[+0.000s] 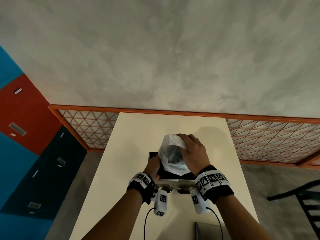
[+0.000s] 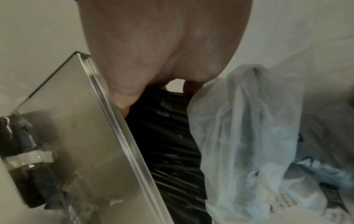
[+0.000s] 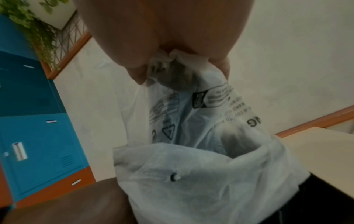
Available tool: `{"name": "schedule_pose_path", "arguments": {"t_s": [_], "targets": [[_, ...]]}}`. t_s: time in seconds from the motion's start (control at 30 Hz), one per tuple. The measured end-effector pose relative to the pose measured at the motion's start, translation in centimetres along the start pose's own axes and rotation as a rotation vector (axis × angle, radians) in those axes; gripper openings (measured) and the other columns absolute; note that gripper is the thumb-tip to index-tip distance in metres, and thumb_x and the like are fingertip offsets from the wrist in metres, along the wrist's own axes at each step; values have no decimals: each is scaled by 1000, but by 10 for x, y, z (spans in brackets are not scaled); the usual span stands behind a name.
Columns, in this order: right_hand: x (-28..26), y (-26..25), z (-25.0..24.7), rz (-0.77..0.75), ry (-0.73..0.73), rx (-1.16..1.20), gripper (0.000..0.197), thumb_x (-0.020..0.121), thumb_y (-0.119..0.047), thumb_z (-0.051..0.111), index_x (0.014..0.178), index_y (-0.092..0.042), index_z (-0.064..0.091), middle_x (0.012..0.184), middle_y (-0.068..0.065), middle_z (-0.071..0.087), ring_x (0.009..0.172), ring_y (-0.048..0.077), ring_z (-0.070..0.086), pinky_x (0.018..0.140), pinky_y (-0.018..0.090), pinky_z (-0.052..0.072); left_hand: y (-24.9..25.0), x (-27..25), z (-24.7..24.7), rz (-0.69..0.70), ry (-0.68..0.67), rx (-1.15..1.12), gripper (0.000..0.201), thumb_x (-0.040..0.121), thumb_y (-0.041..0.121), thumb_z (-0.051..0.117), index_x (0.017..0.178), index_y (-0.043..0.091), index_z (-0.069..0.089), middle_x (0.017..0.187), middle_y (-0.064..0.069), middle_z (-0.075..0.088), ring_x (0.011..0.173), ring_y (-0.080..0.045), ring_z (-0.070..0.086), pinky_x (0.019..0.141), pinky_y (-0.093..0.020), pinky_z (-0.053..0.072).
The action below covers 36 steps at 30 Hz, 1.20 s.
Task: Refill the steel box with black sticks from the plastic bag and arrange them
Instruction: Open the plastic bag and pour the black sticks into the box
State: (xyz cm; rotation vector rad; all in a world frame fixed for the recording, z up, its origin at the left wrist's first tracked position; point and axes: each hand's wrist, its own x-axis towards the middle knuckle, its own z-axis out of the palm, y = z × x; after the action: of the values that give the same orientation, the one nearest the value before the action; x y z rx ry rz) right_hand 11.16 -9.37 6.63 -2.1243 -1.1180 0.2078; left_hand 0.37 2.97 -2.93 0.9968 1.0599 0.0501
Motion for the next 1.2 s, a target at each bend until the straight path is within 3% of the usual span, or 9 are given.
{"name": "schedule_pose_path", "arguments": {"t_s": [0.1, 0.23, 0.33, 0.4, 0.53, 0.7, 0.8, 1.0, 1.2], "targets": [[-1, 3, -2, 1, 16, 35, 45, 82, -27, 39, 123, -40, 49, 113, -5, 61, 103, 24, 56, 85, 50, 50, 1, 1, -5, -9, 4, 16, 15, 97, 41, 50, 99, 32, 62, 121, -5, 61, 110, -29, 56, 108, -54, 43], [0, 4, -1, -4, 8, 26, 46, 82, -23, 42, 124, -38, 50, 115, -5, 62, 104, 25, 57, 85, 49, 50, 0, 3, -4, -11, 0, -25, 16, 100, 36, 54, 99, 24, 64, 101, -2, 65, 90, -22, 61, 98, -44, 48], [1, 5, 1, -9, 9, 43, 48, 82, -18, 46, 126, -35, 53, 117, -6, 62, 106, 24, 56, 85, 48, 50, -1, 11, -6, -59, 31, -77, 40, 91, 32, 68, 119, 2, 68, 115, -22, 71, 111, -39, 65, 105, -53, 50], [1, 4, 1, -20, 5, 36, 50, 81, -16, 47, 127, -35, 53, 117, -6, 62, 106, 23, 56, 86, 47, 50, -6, 23, -8, -54, 24, -75, 46, 86, 30, 70, 121, 0, 66, 122, -25, 68, 115, -41, 64, 107, -57, 47], [2, 3, 0, -44, -3, 85, 52, 81, -10, 48, 128, -31, 56, 118, -5, 62, 107, 22, 56, 86, 43, 50, -6, 16, -6, -12, 3, -78, 15, 101, 20, 58, 104, 8, 66, 103, -17, 69, 85, -23, 72, 82, -34, 60], [3, 5, 1, -36, -27, 107, 53, 82, -7, 50, 131, -27, 55, 122, -2, 60, 107, 22, 56, 89, 35, 50, -22, 44, -17, -24, 57, -42, 52, 79, 30, 72, 122, 2, 66, 119, -18, 71, 116, -38, 64, 106, -57, 48], [3, 10, 0, 6, -31, 114, 50, 84, -6, 58, 132, -20, 55, 125, 2, 56, 105, 24, 57, 87, 28, 47, -13, 26, -14, 25, 56, 151, 40, 89, 37, 55, 122, 16, 57, 126, -9, 59, 112, -29, 56, 105, -54, 49], [3, 25, 1, 91, -203, 0, 47, 91, -24, 62, 136, -19, 51, 127, 4, 51, 108, 27, 57, 90, 30, 46, -2, 6, -12, 233, 144, 760, 37, 104, 35, 41, 126, 13, 61, 127, -14, 64, 113, -35, 60, 97, -42, 49], [4, 18, -1, 41, -122, 98, 43, 89, -4, 53, 129, -18, 59, 125, 3, 57, 107, 21, 57, 87, 17, 41, 1, -10, -11, 340, 80, 971, 32, 106, 29, 41, 129, 13, 58, 128, -12, 65, 115, -34, 60, 85, -30, 41]]}}
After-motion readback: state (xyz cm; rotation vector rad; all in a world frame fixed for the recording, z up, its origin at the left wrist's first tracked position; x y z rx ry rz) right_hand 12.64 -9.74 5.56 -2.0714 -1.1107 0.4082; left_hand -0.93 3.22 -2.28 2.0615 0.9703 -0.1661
